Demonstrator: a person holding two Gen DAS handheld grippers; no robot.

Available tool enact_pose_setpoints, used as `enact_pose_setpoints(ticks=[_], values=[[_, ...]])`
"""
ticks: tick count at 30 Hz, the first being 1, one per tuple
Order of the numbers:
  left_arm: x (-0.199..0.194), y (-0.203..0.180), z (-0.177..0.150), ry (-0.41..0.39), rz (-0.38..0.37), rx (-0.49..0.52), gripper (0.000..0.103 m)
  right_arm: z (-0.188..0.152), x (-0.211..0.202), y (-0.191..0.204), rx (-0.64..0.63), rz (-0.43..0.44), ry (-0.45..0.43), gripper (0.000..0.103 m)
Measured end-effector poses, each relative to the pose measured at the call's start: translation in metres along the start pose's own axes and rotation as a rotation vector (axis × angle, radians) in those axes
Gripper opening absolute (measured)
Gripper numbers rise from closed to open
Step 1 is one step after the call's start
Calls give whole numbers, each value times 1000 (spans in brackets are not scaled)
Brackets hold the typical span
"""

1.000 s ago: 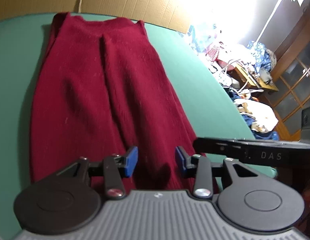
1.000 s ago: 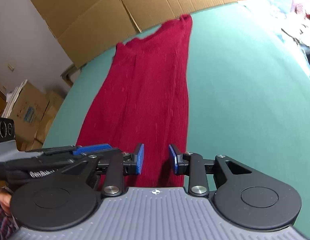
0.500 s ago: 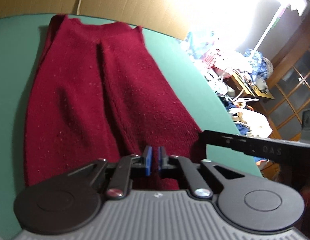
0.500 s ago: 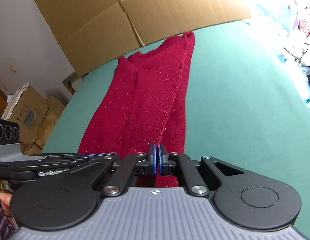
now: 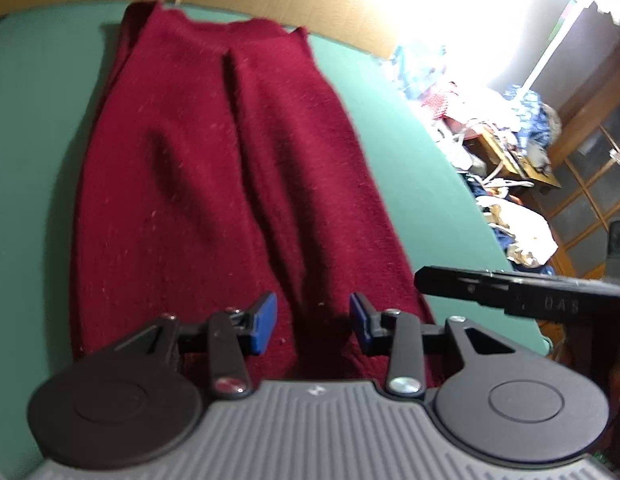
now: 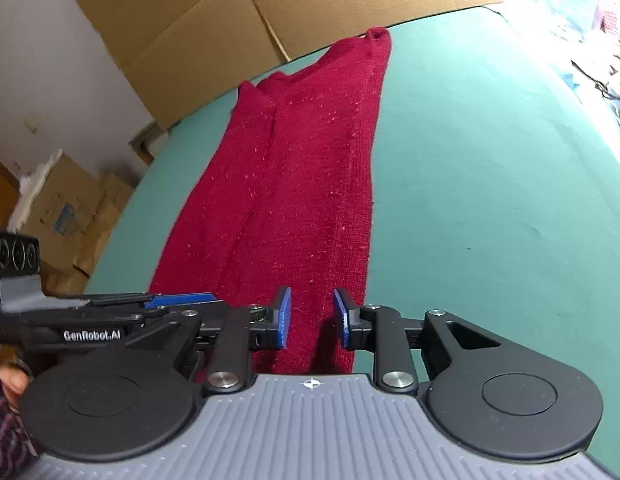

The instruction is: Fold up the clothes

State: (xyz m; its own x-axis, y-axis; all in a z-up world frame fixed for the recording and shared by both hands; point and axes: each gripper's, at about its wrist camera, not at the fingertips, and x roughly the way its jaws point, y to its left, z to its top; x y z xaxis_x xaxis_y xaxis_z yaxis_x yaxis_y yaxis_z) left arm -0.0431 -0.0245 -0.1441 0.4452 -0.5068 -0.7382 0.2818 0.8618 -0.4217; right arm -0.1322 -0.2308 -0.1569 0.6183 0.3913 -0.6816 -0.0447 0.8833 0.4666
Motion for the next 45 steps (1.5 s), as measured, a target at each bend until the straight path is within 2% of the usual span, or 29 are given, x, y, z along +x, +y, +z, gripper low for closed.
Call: enact_pose_setpoints(ticks=[3, 5, 7, 8, 9, 11, 13, 15, 17, 18, 19, 21, 23, 24, 25, 27, 29, 30, 31, 33, 36, 38, 42, 44, 45], values=[[8, -5, 2, -11, -1, 6, 38, 0, 15, 1, 0, -16, 23, 22], [9, -12, 2, -11, 10, 28, 32, 2, 14, 2, -6, -13, 24, 5], [6, -18, 2, -11, -1, 38, 15, 5, 5, 3, -2, 3, 22, 4], [3, -20, 2, -10, -20, 35, 9, 7, -3, 5, -5, 10, 8, 4], [-1, -22, 2, -6, -50, 24, 9, 8, -11, 8, -16, 3, -5, 4], [-4, -25, 0, 5, -59, 20, 12, 9, -20, 7, -28, -24, -13, 4], [1, -29, -4, 24, -36, 37, 36, 9, -16, 4, -32, -43, 4, 5], [7, -29, -8, 43, -6, 49, 35, 4, -1, 0, -25, -47, 45, 8], [4, -31, -9, 44, -11, 57, 35, -2, 6, -1, -21, -58, 45, 6], [2, -31, -9, 46, -18, 57, 36, -3, 2, 1, -32, -60, 38, 12], [-1, -31, -10, 47, -29, 56, 39, -4, -2, 2, -25, -49, 38, 30], [-7, -30, -12, 50, -63, 47, 46, -4, -11, 3, -18, -2, 49, 51], [-8, -29, -19, 63, -86, 36, 48, -7, -14, 5, -14, 27, 79, 46], [-7, -29, -23, 64, -89, 32, 48, -10, -13, 4, 1, 40, 95, 41], [-6, -29, -26, 66, -91, 27, 43, -12, -11, 3, 18, 53, 109, 34], [-4, -29, -32, 66, -98, 18, 40, -18, -5, 1, 44, 57, 116, 28], [-5, -28, -32, 52, -112, 3, 22, -22, -4, 3, 46, 46, 92, 22], [-7, -28, -31, 47, -112, 2, 12, -22, -5, 6, 28, 29, 87, 11], [-9, -28, -31, 44, -109, 5, 10, -22, -7, 8, 5, 11, 86, 6], [-14, -33, -30, 41, -102, 30, 3, -21, -16, 13, -15, 4, 71, 5], [-24, -43, -30, 31, -121, 67, 3, -19, -33, 17, -23, -5, 31, 5], [-20, -46, -32, 39, -120, 79, 3, -22, -32, 17, -34, -15, 42, 5], [-10, -42, -37, 70, -89, 92, 4, -32, -17, 18, -68, -66, 87, 9], [-18, -40, -36, 63, -69, 110, 10, -32, -20, 21, -84, -76, 93, 23], [-25, -39, -35, 53, -56, 120, 11, -29, -26, 21, -86, -80, 74, 33]])
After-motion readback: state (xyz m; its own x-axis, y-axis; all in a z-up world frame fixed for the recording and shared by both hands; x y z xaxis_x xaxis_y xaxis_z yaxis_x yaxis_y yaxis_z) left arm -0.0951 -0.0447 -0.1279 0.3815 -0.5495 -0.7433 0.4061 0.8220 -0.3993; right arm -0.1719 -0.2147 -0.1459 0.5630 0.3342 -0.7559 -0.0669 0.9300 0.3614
